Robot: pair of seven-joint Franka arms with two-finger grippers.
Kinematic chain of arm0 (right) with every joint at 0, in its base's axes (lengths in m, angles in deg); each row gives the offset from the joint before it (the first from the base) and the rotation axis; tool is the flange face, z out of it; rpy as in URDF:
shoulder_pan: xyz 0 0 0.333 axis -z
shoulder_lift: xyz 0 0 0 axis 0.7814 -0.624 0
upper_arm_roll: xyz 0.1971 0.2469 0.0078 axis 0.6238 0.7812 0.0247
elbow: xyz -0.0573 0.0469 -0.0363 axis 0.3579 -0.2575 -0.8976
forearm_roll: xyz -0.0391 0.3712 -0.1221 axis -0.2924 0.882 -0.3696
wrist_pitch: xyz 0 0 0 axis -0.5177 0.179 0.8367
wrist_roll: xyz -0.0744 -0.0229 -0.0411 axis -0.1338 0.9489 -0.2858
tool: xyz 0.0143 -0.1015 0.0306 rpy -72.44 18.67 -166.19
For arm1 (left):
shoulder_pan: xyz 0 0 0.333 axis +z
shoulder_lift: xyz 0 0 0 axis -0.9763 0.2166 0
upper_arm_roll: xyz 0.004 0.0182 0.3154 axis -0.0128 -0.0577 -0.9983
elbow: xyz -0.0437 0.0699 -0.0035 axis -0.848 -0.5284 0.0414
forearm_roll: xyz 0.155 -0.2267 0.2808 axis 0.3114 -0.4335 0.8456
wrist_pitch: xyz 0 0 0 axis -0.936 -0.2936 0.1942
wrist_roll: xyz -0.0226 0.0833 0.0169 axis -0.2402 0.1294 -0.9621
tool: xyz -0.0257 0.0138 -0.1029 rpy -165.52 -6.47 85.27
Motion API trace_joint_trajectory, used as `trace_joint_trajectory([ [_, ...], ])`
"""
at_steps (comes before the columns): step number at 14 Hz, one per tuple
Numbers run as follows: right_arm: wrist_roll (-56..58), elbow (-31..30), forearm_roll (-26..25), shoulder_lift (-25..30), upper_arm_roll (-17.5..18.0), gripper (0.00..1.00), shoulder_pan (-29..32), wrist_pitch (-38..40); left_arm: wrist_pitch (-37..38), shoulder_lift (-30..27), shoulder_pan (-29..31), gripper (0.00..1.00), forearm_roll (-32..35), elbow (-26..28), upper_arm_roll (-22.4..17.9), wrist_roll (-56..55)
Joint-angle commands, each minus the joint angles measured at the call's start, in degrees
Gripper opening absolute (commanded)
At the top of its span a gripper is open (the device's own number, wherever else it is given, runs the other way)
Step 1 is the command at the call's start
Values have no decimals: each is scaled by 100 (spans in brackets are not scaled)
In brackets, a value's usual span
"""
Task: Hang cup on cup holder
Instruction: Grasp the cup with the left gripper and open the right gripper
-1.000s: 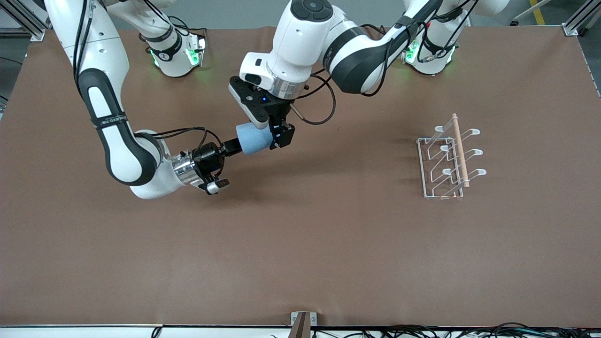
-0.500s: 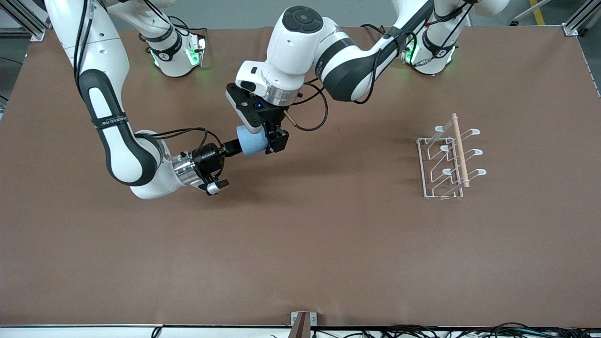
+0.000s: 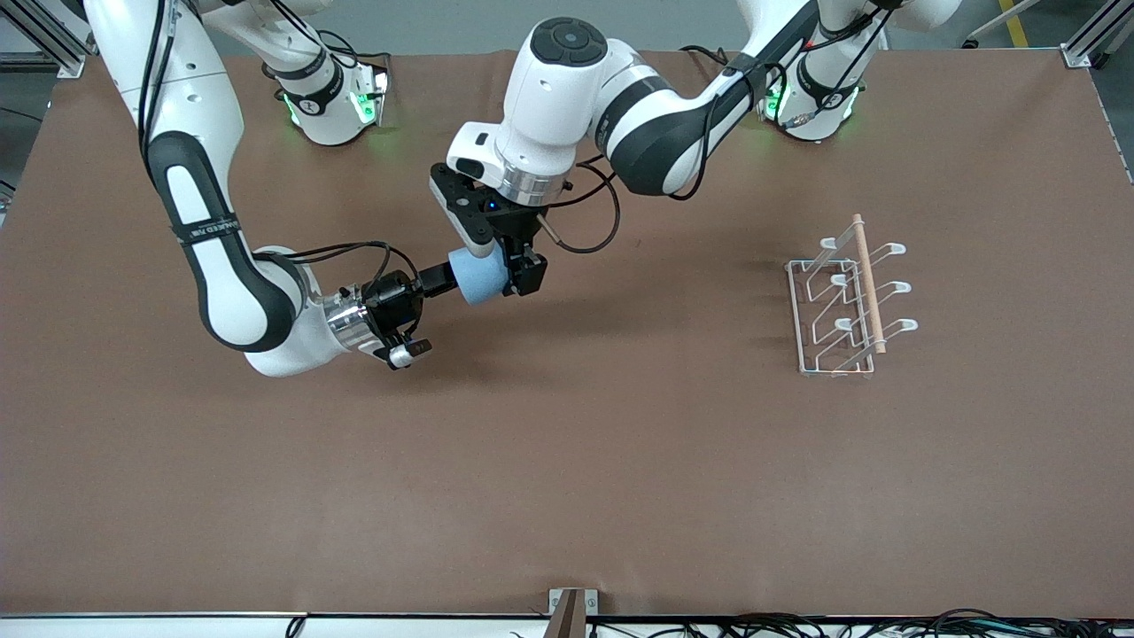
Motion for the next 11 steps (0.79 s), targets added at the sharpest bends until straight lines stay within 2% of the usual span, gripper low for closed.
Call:
trace_joint_trajectory([
  [1,-22,-75,43,80,-34,100,9,60,379,-101,123,37,126,-121,-39,135],
  [2,-13,-93,-27,124,-61,100,26,51,545,-110,185,37,126,-121,-30,231],
  [5,-13,-84,-842,160,-341,100,228,-1,1300,-224,378,37,126,-121,-30,590],
  [7,-13,-84,-1510,439,-718,100,211,-149,1784,-225,562,38,152,-121,-38,1055],
  [11,-22,-137,-3152,1090,-1096,100,246,-853,2584,-225,906,38,590,-121,-30,1751],
])
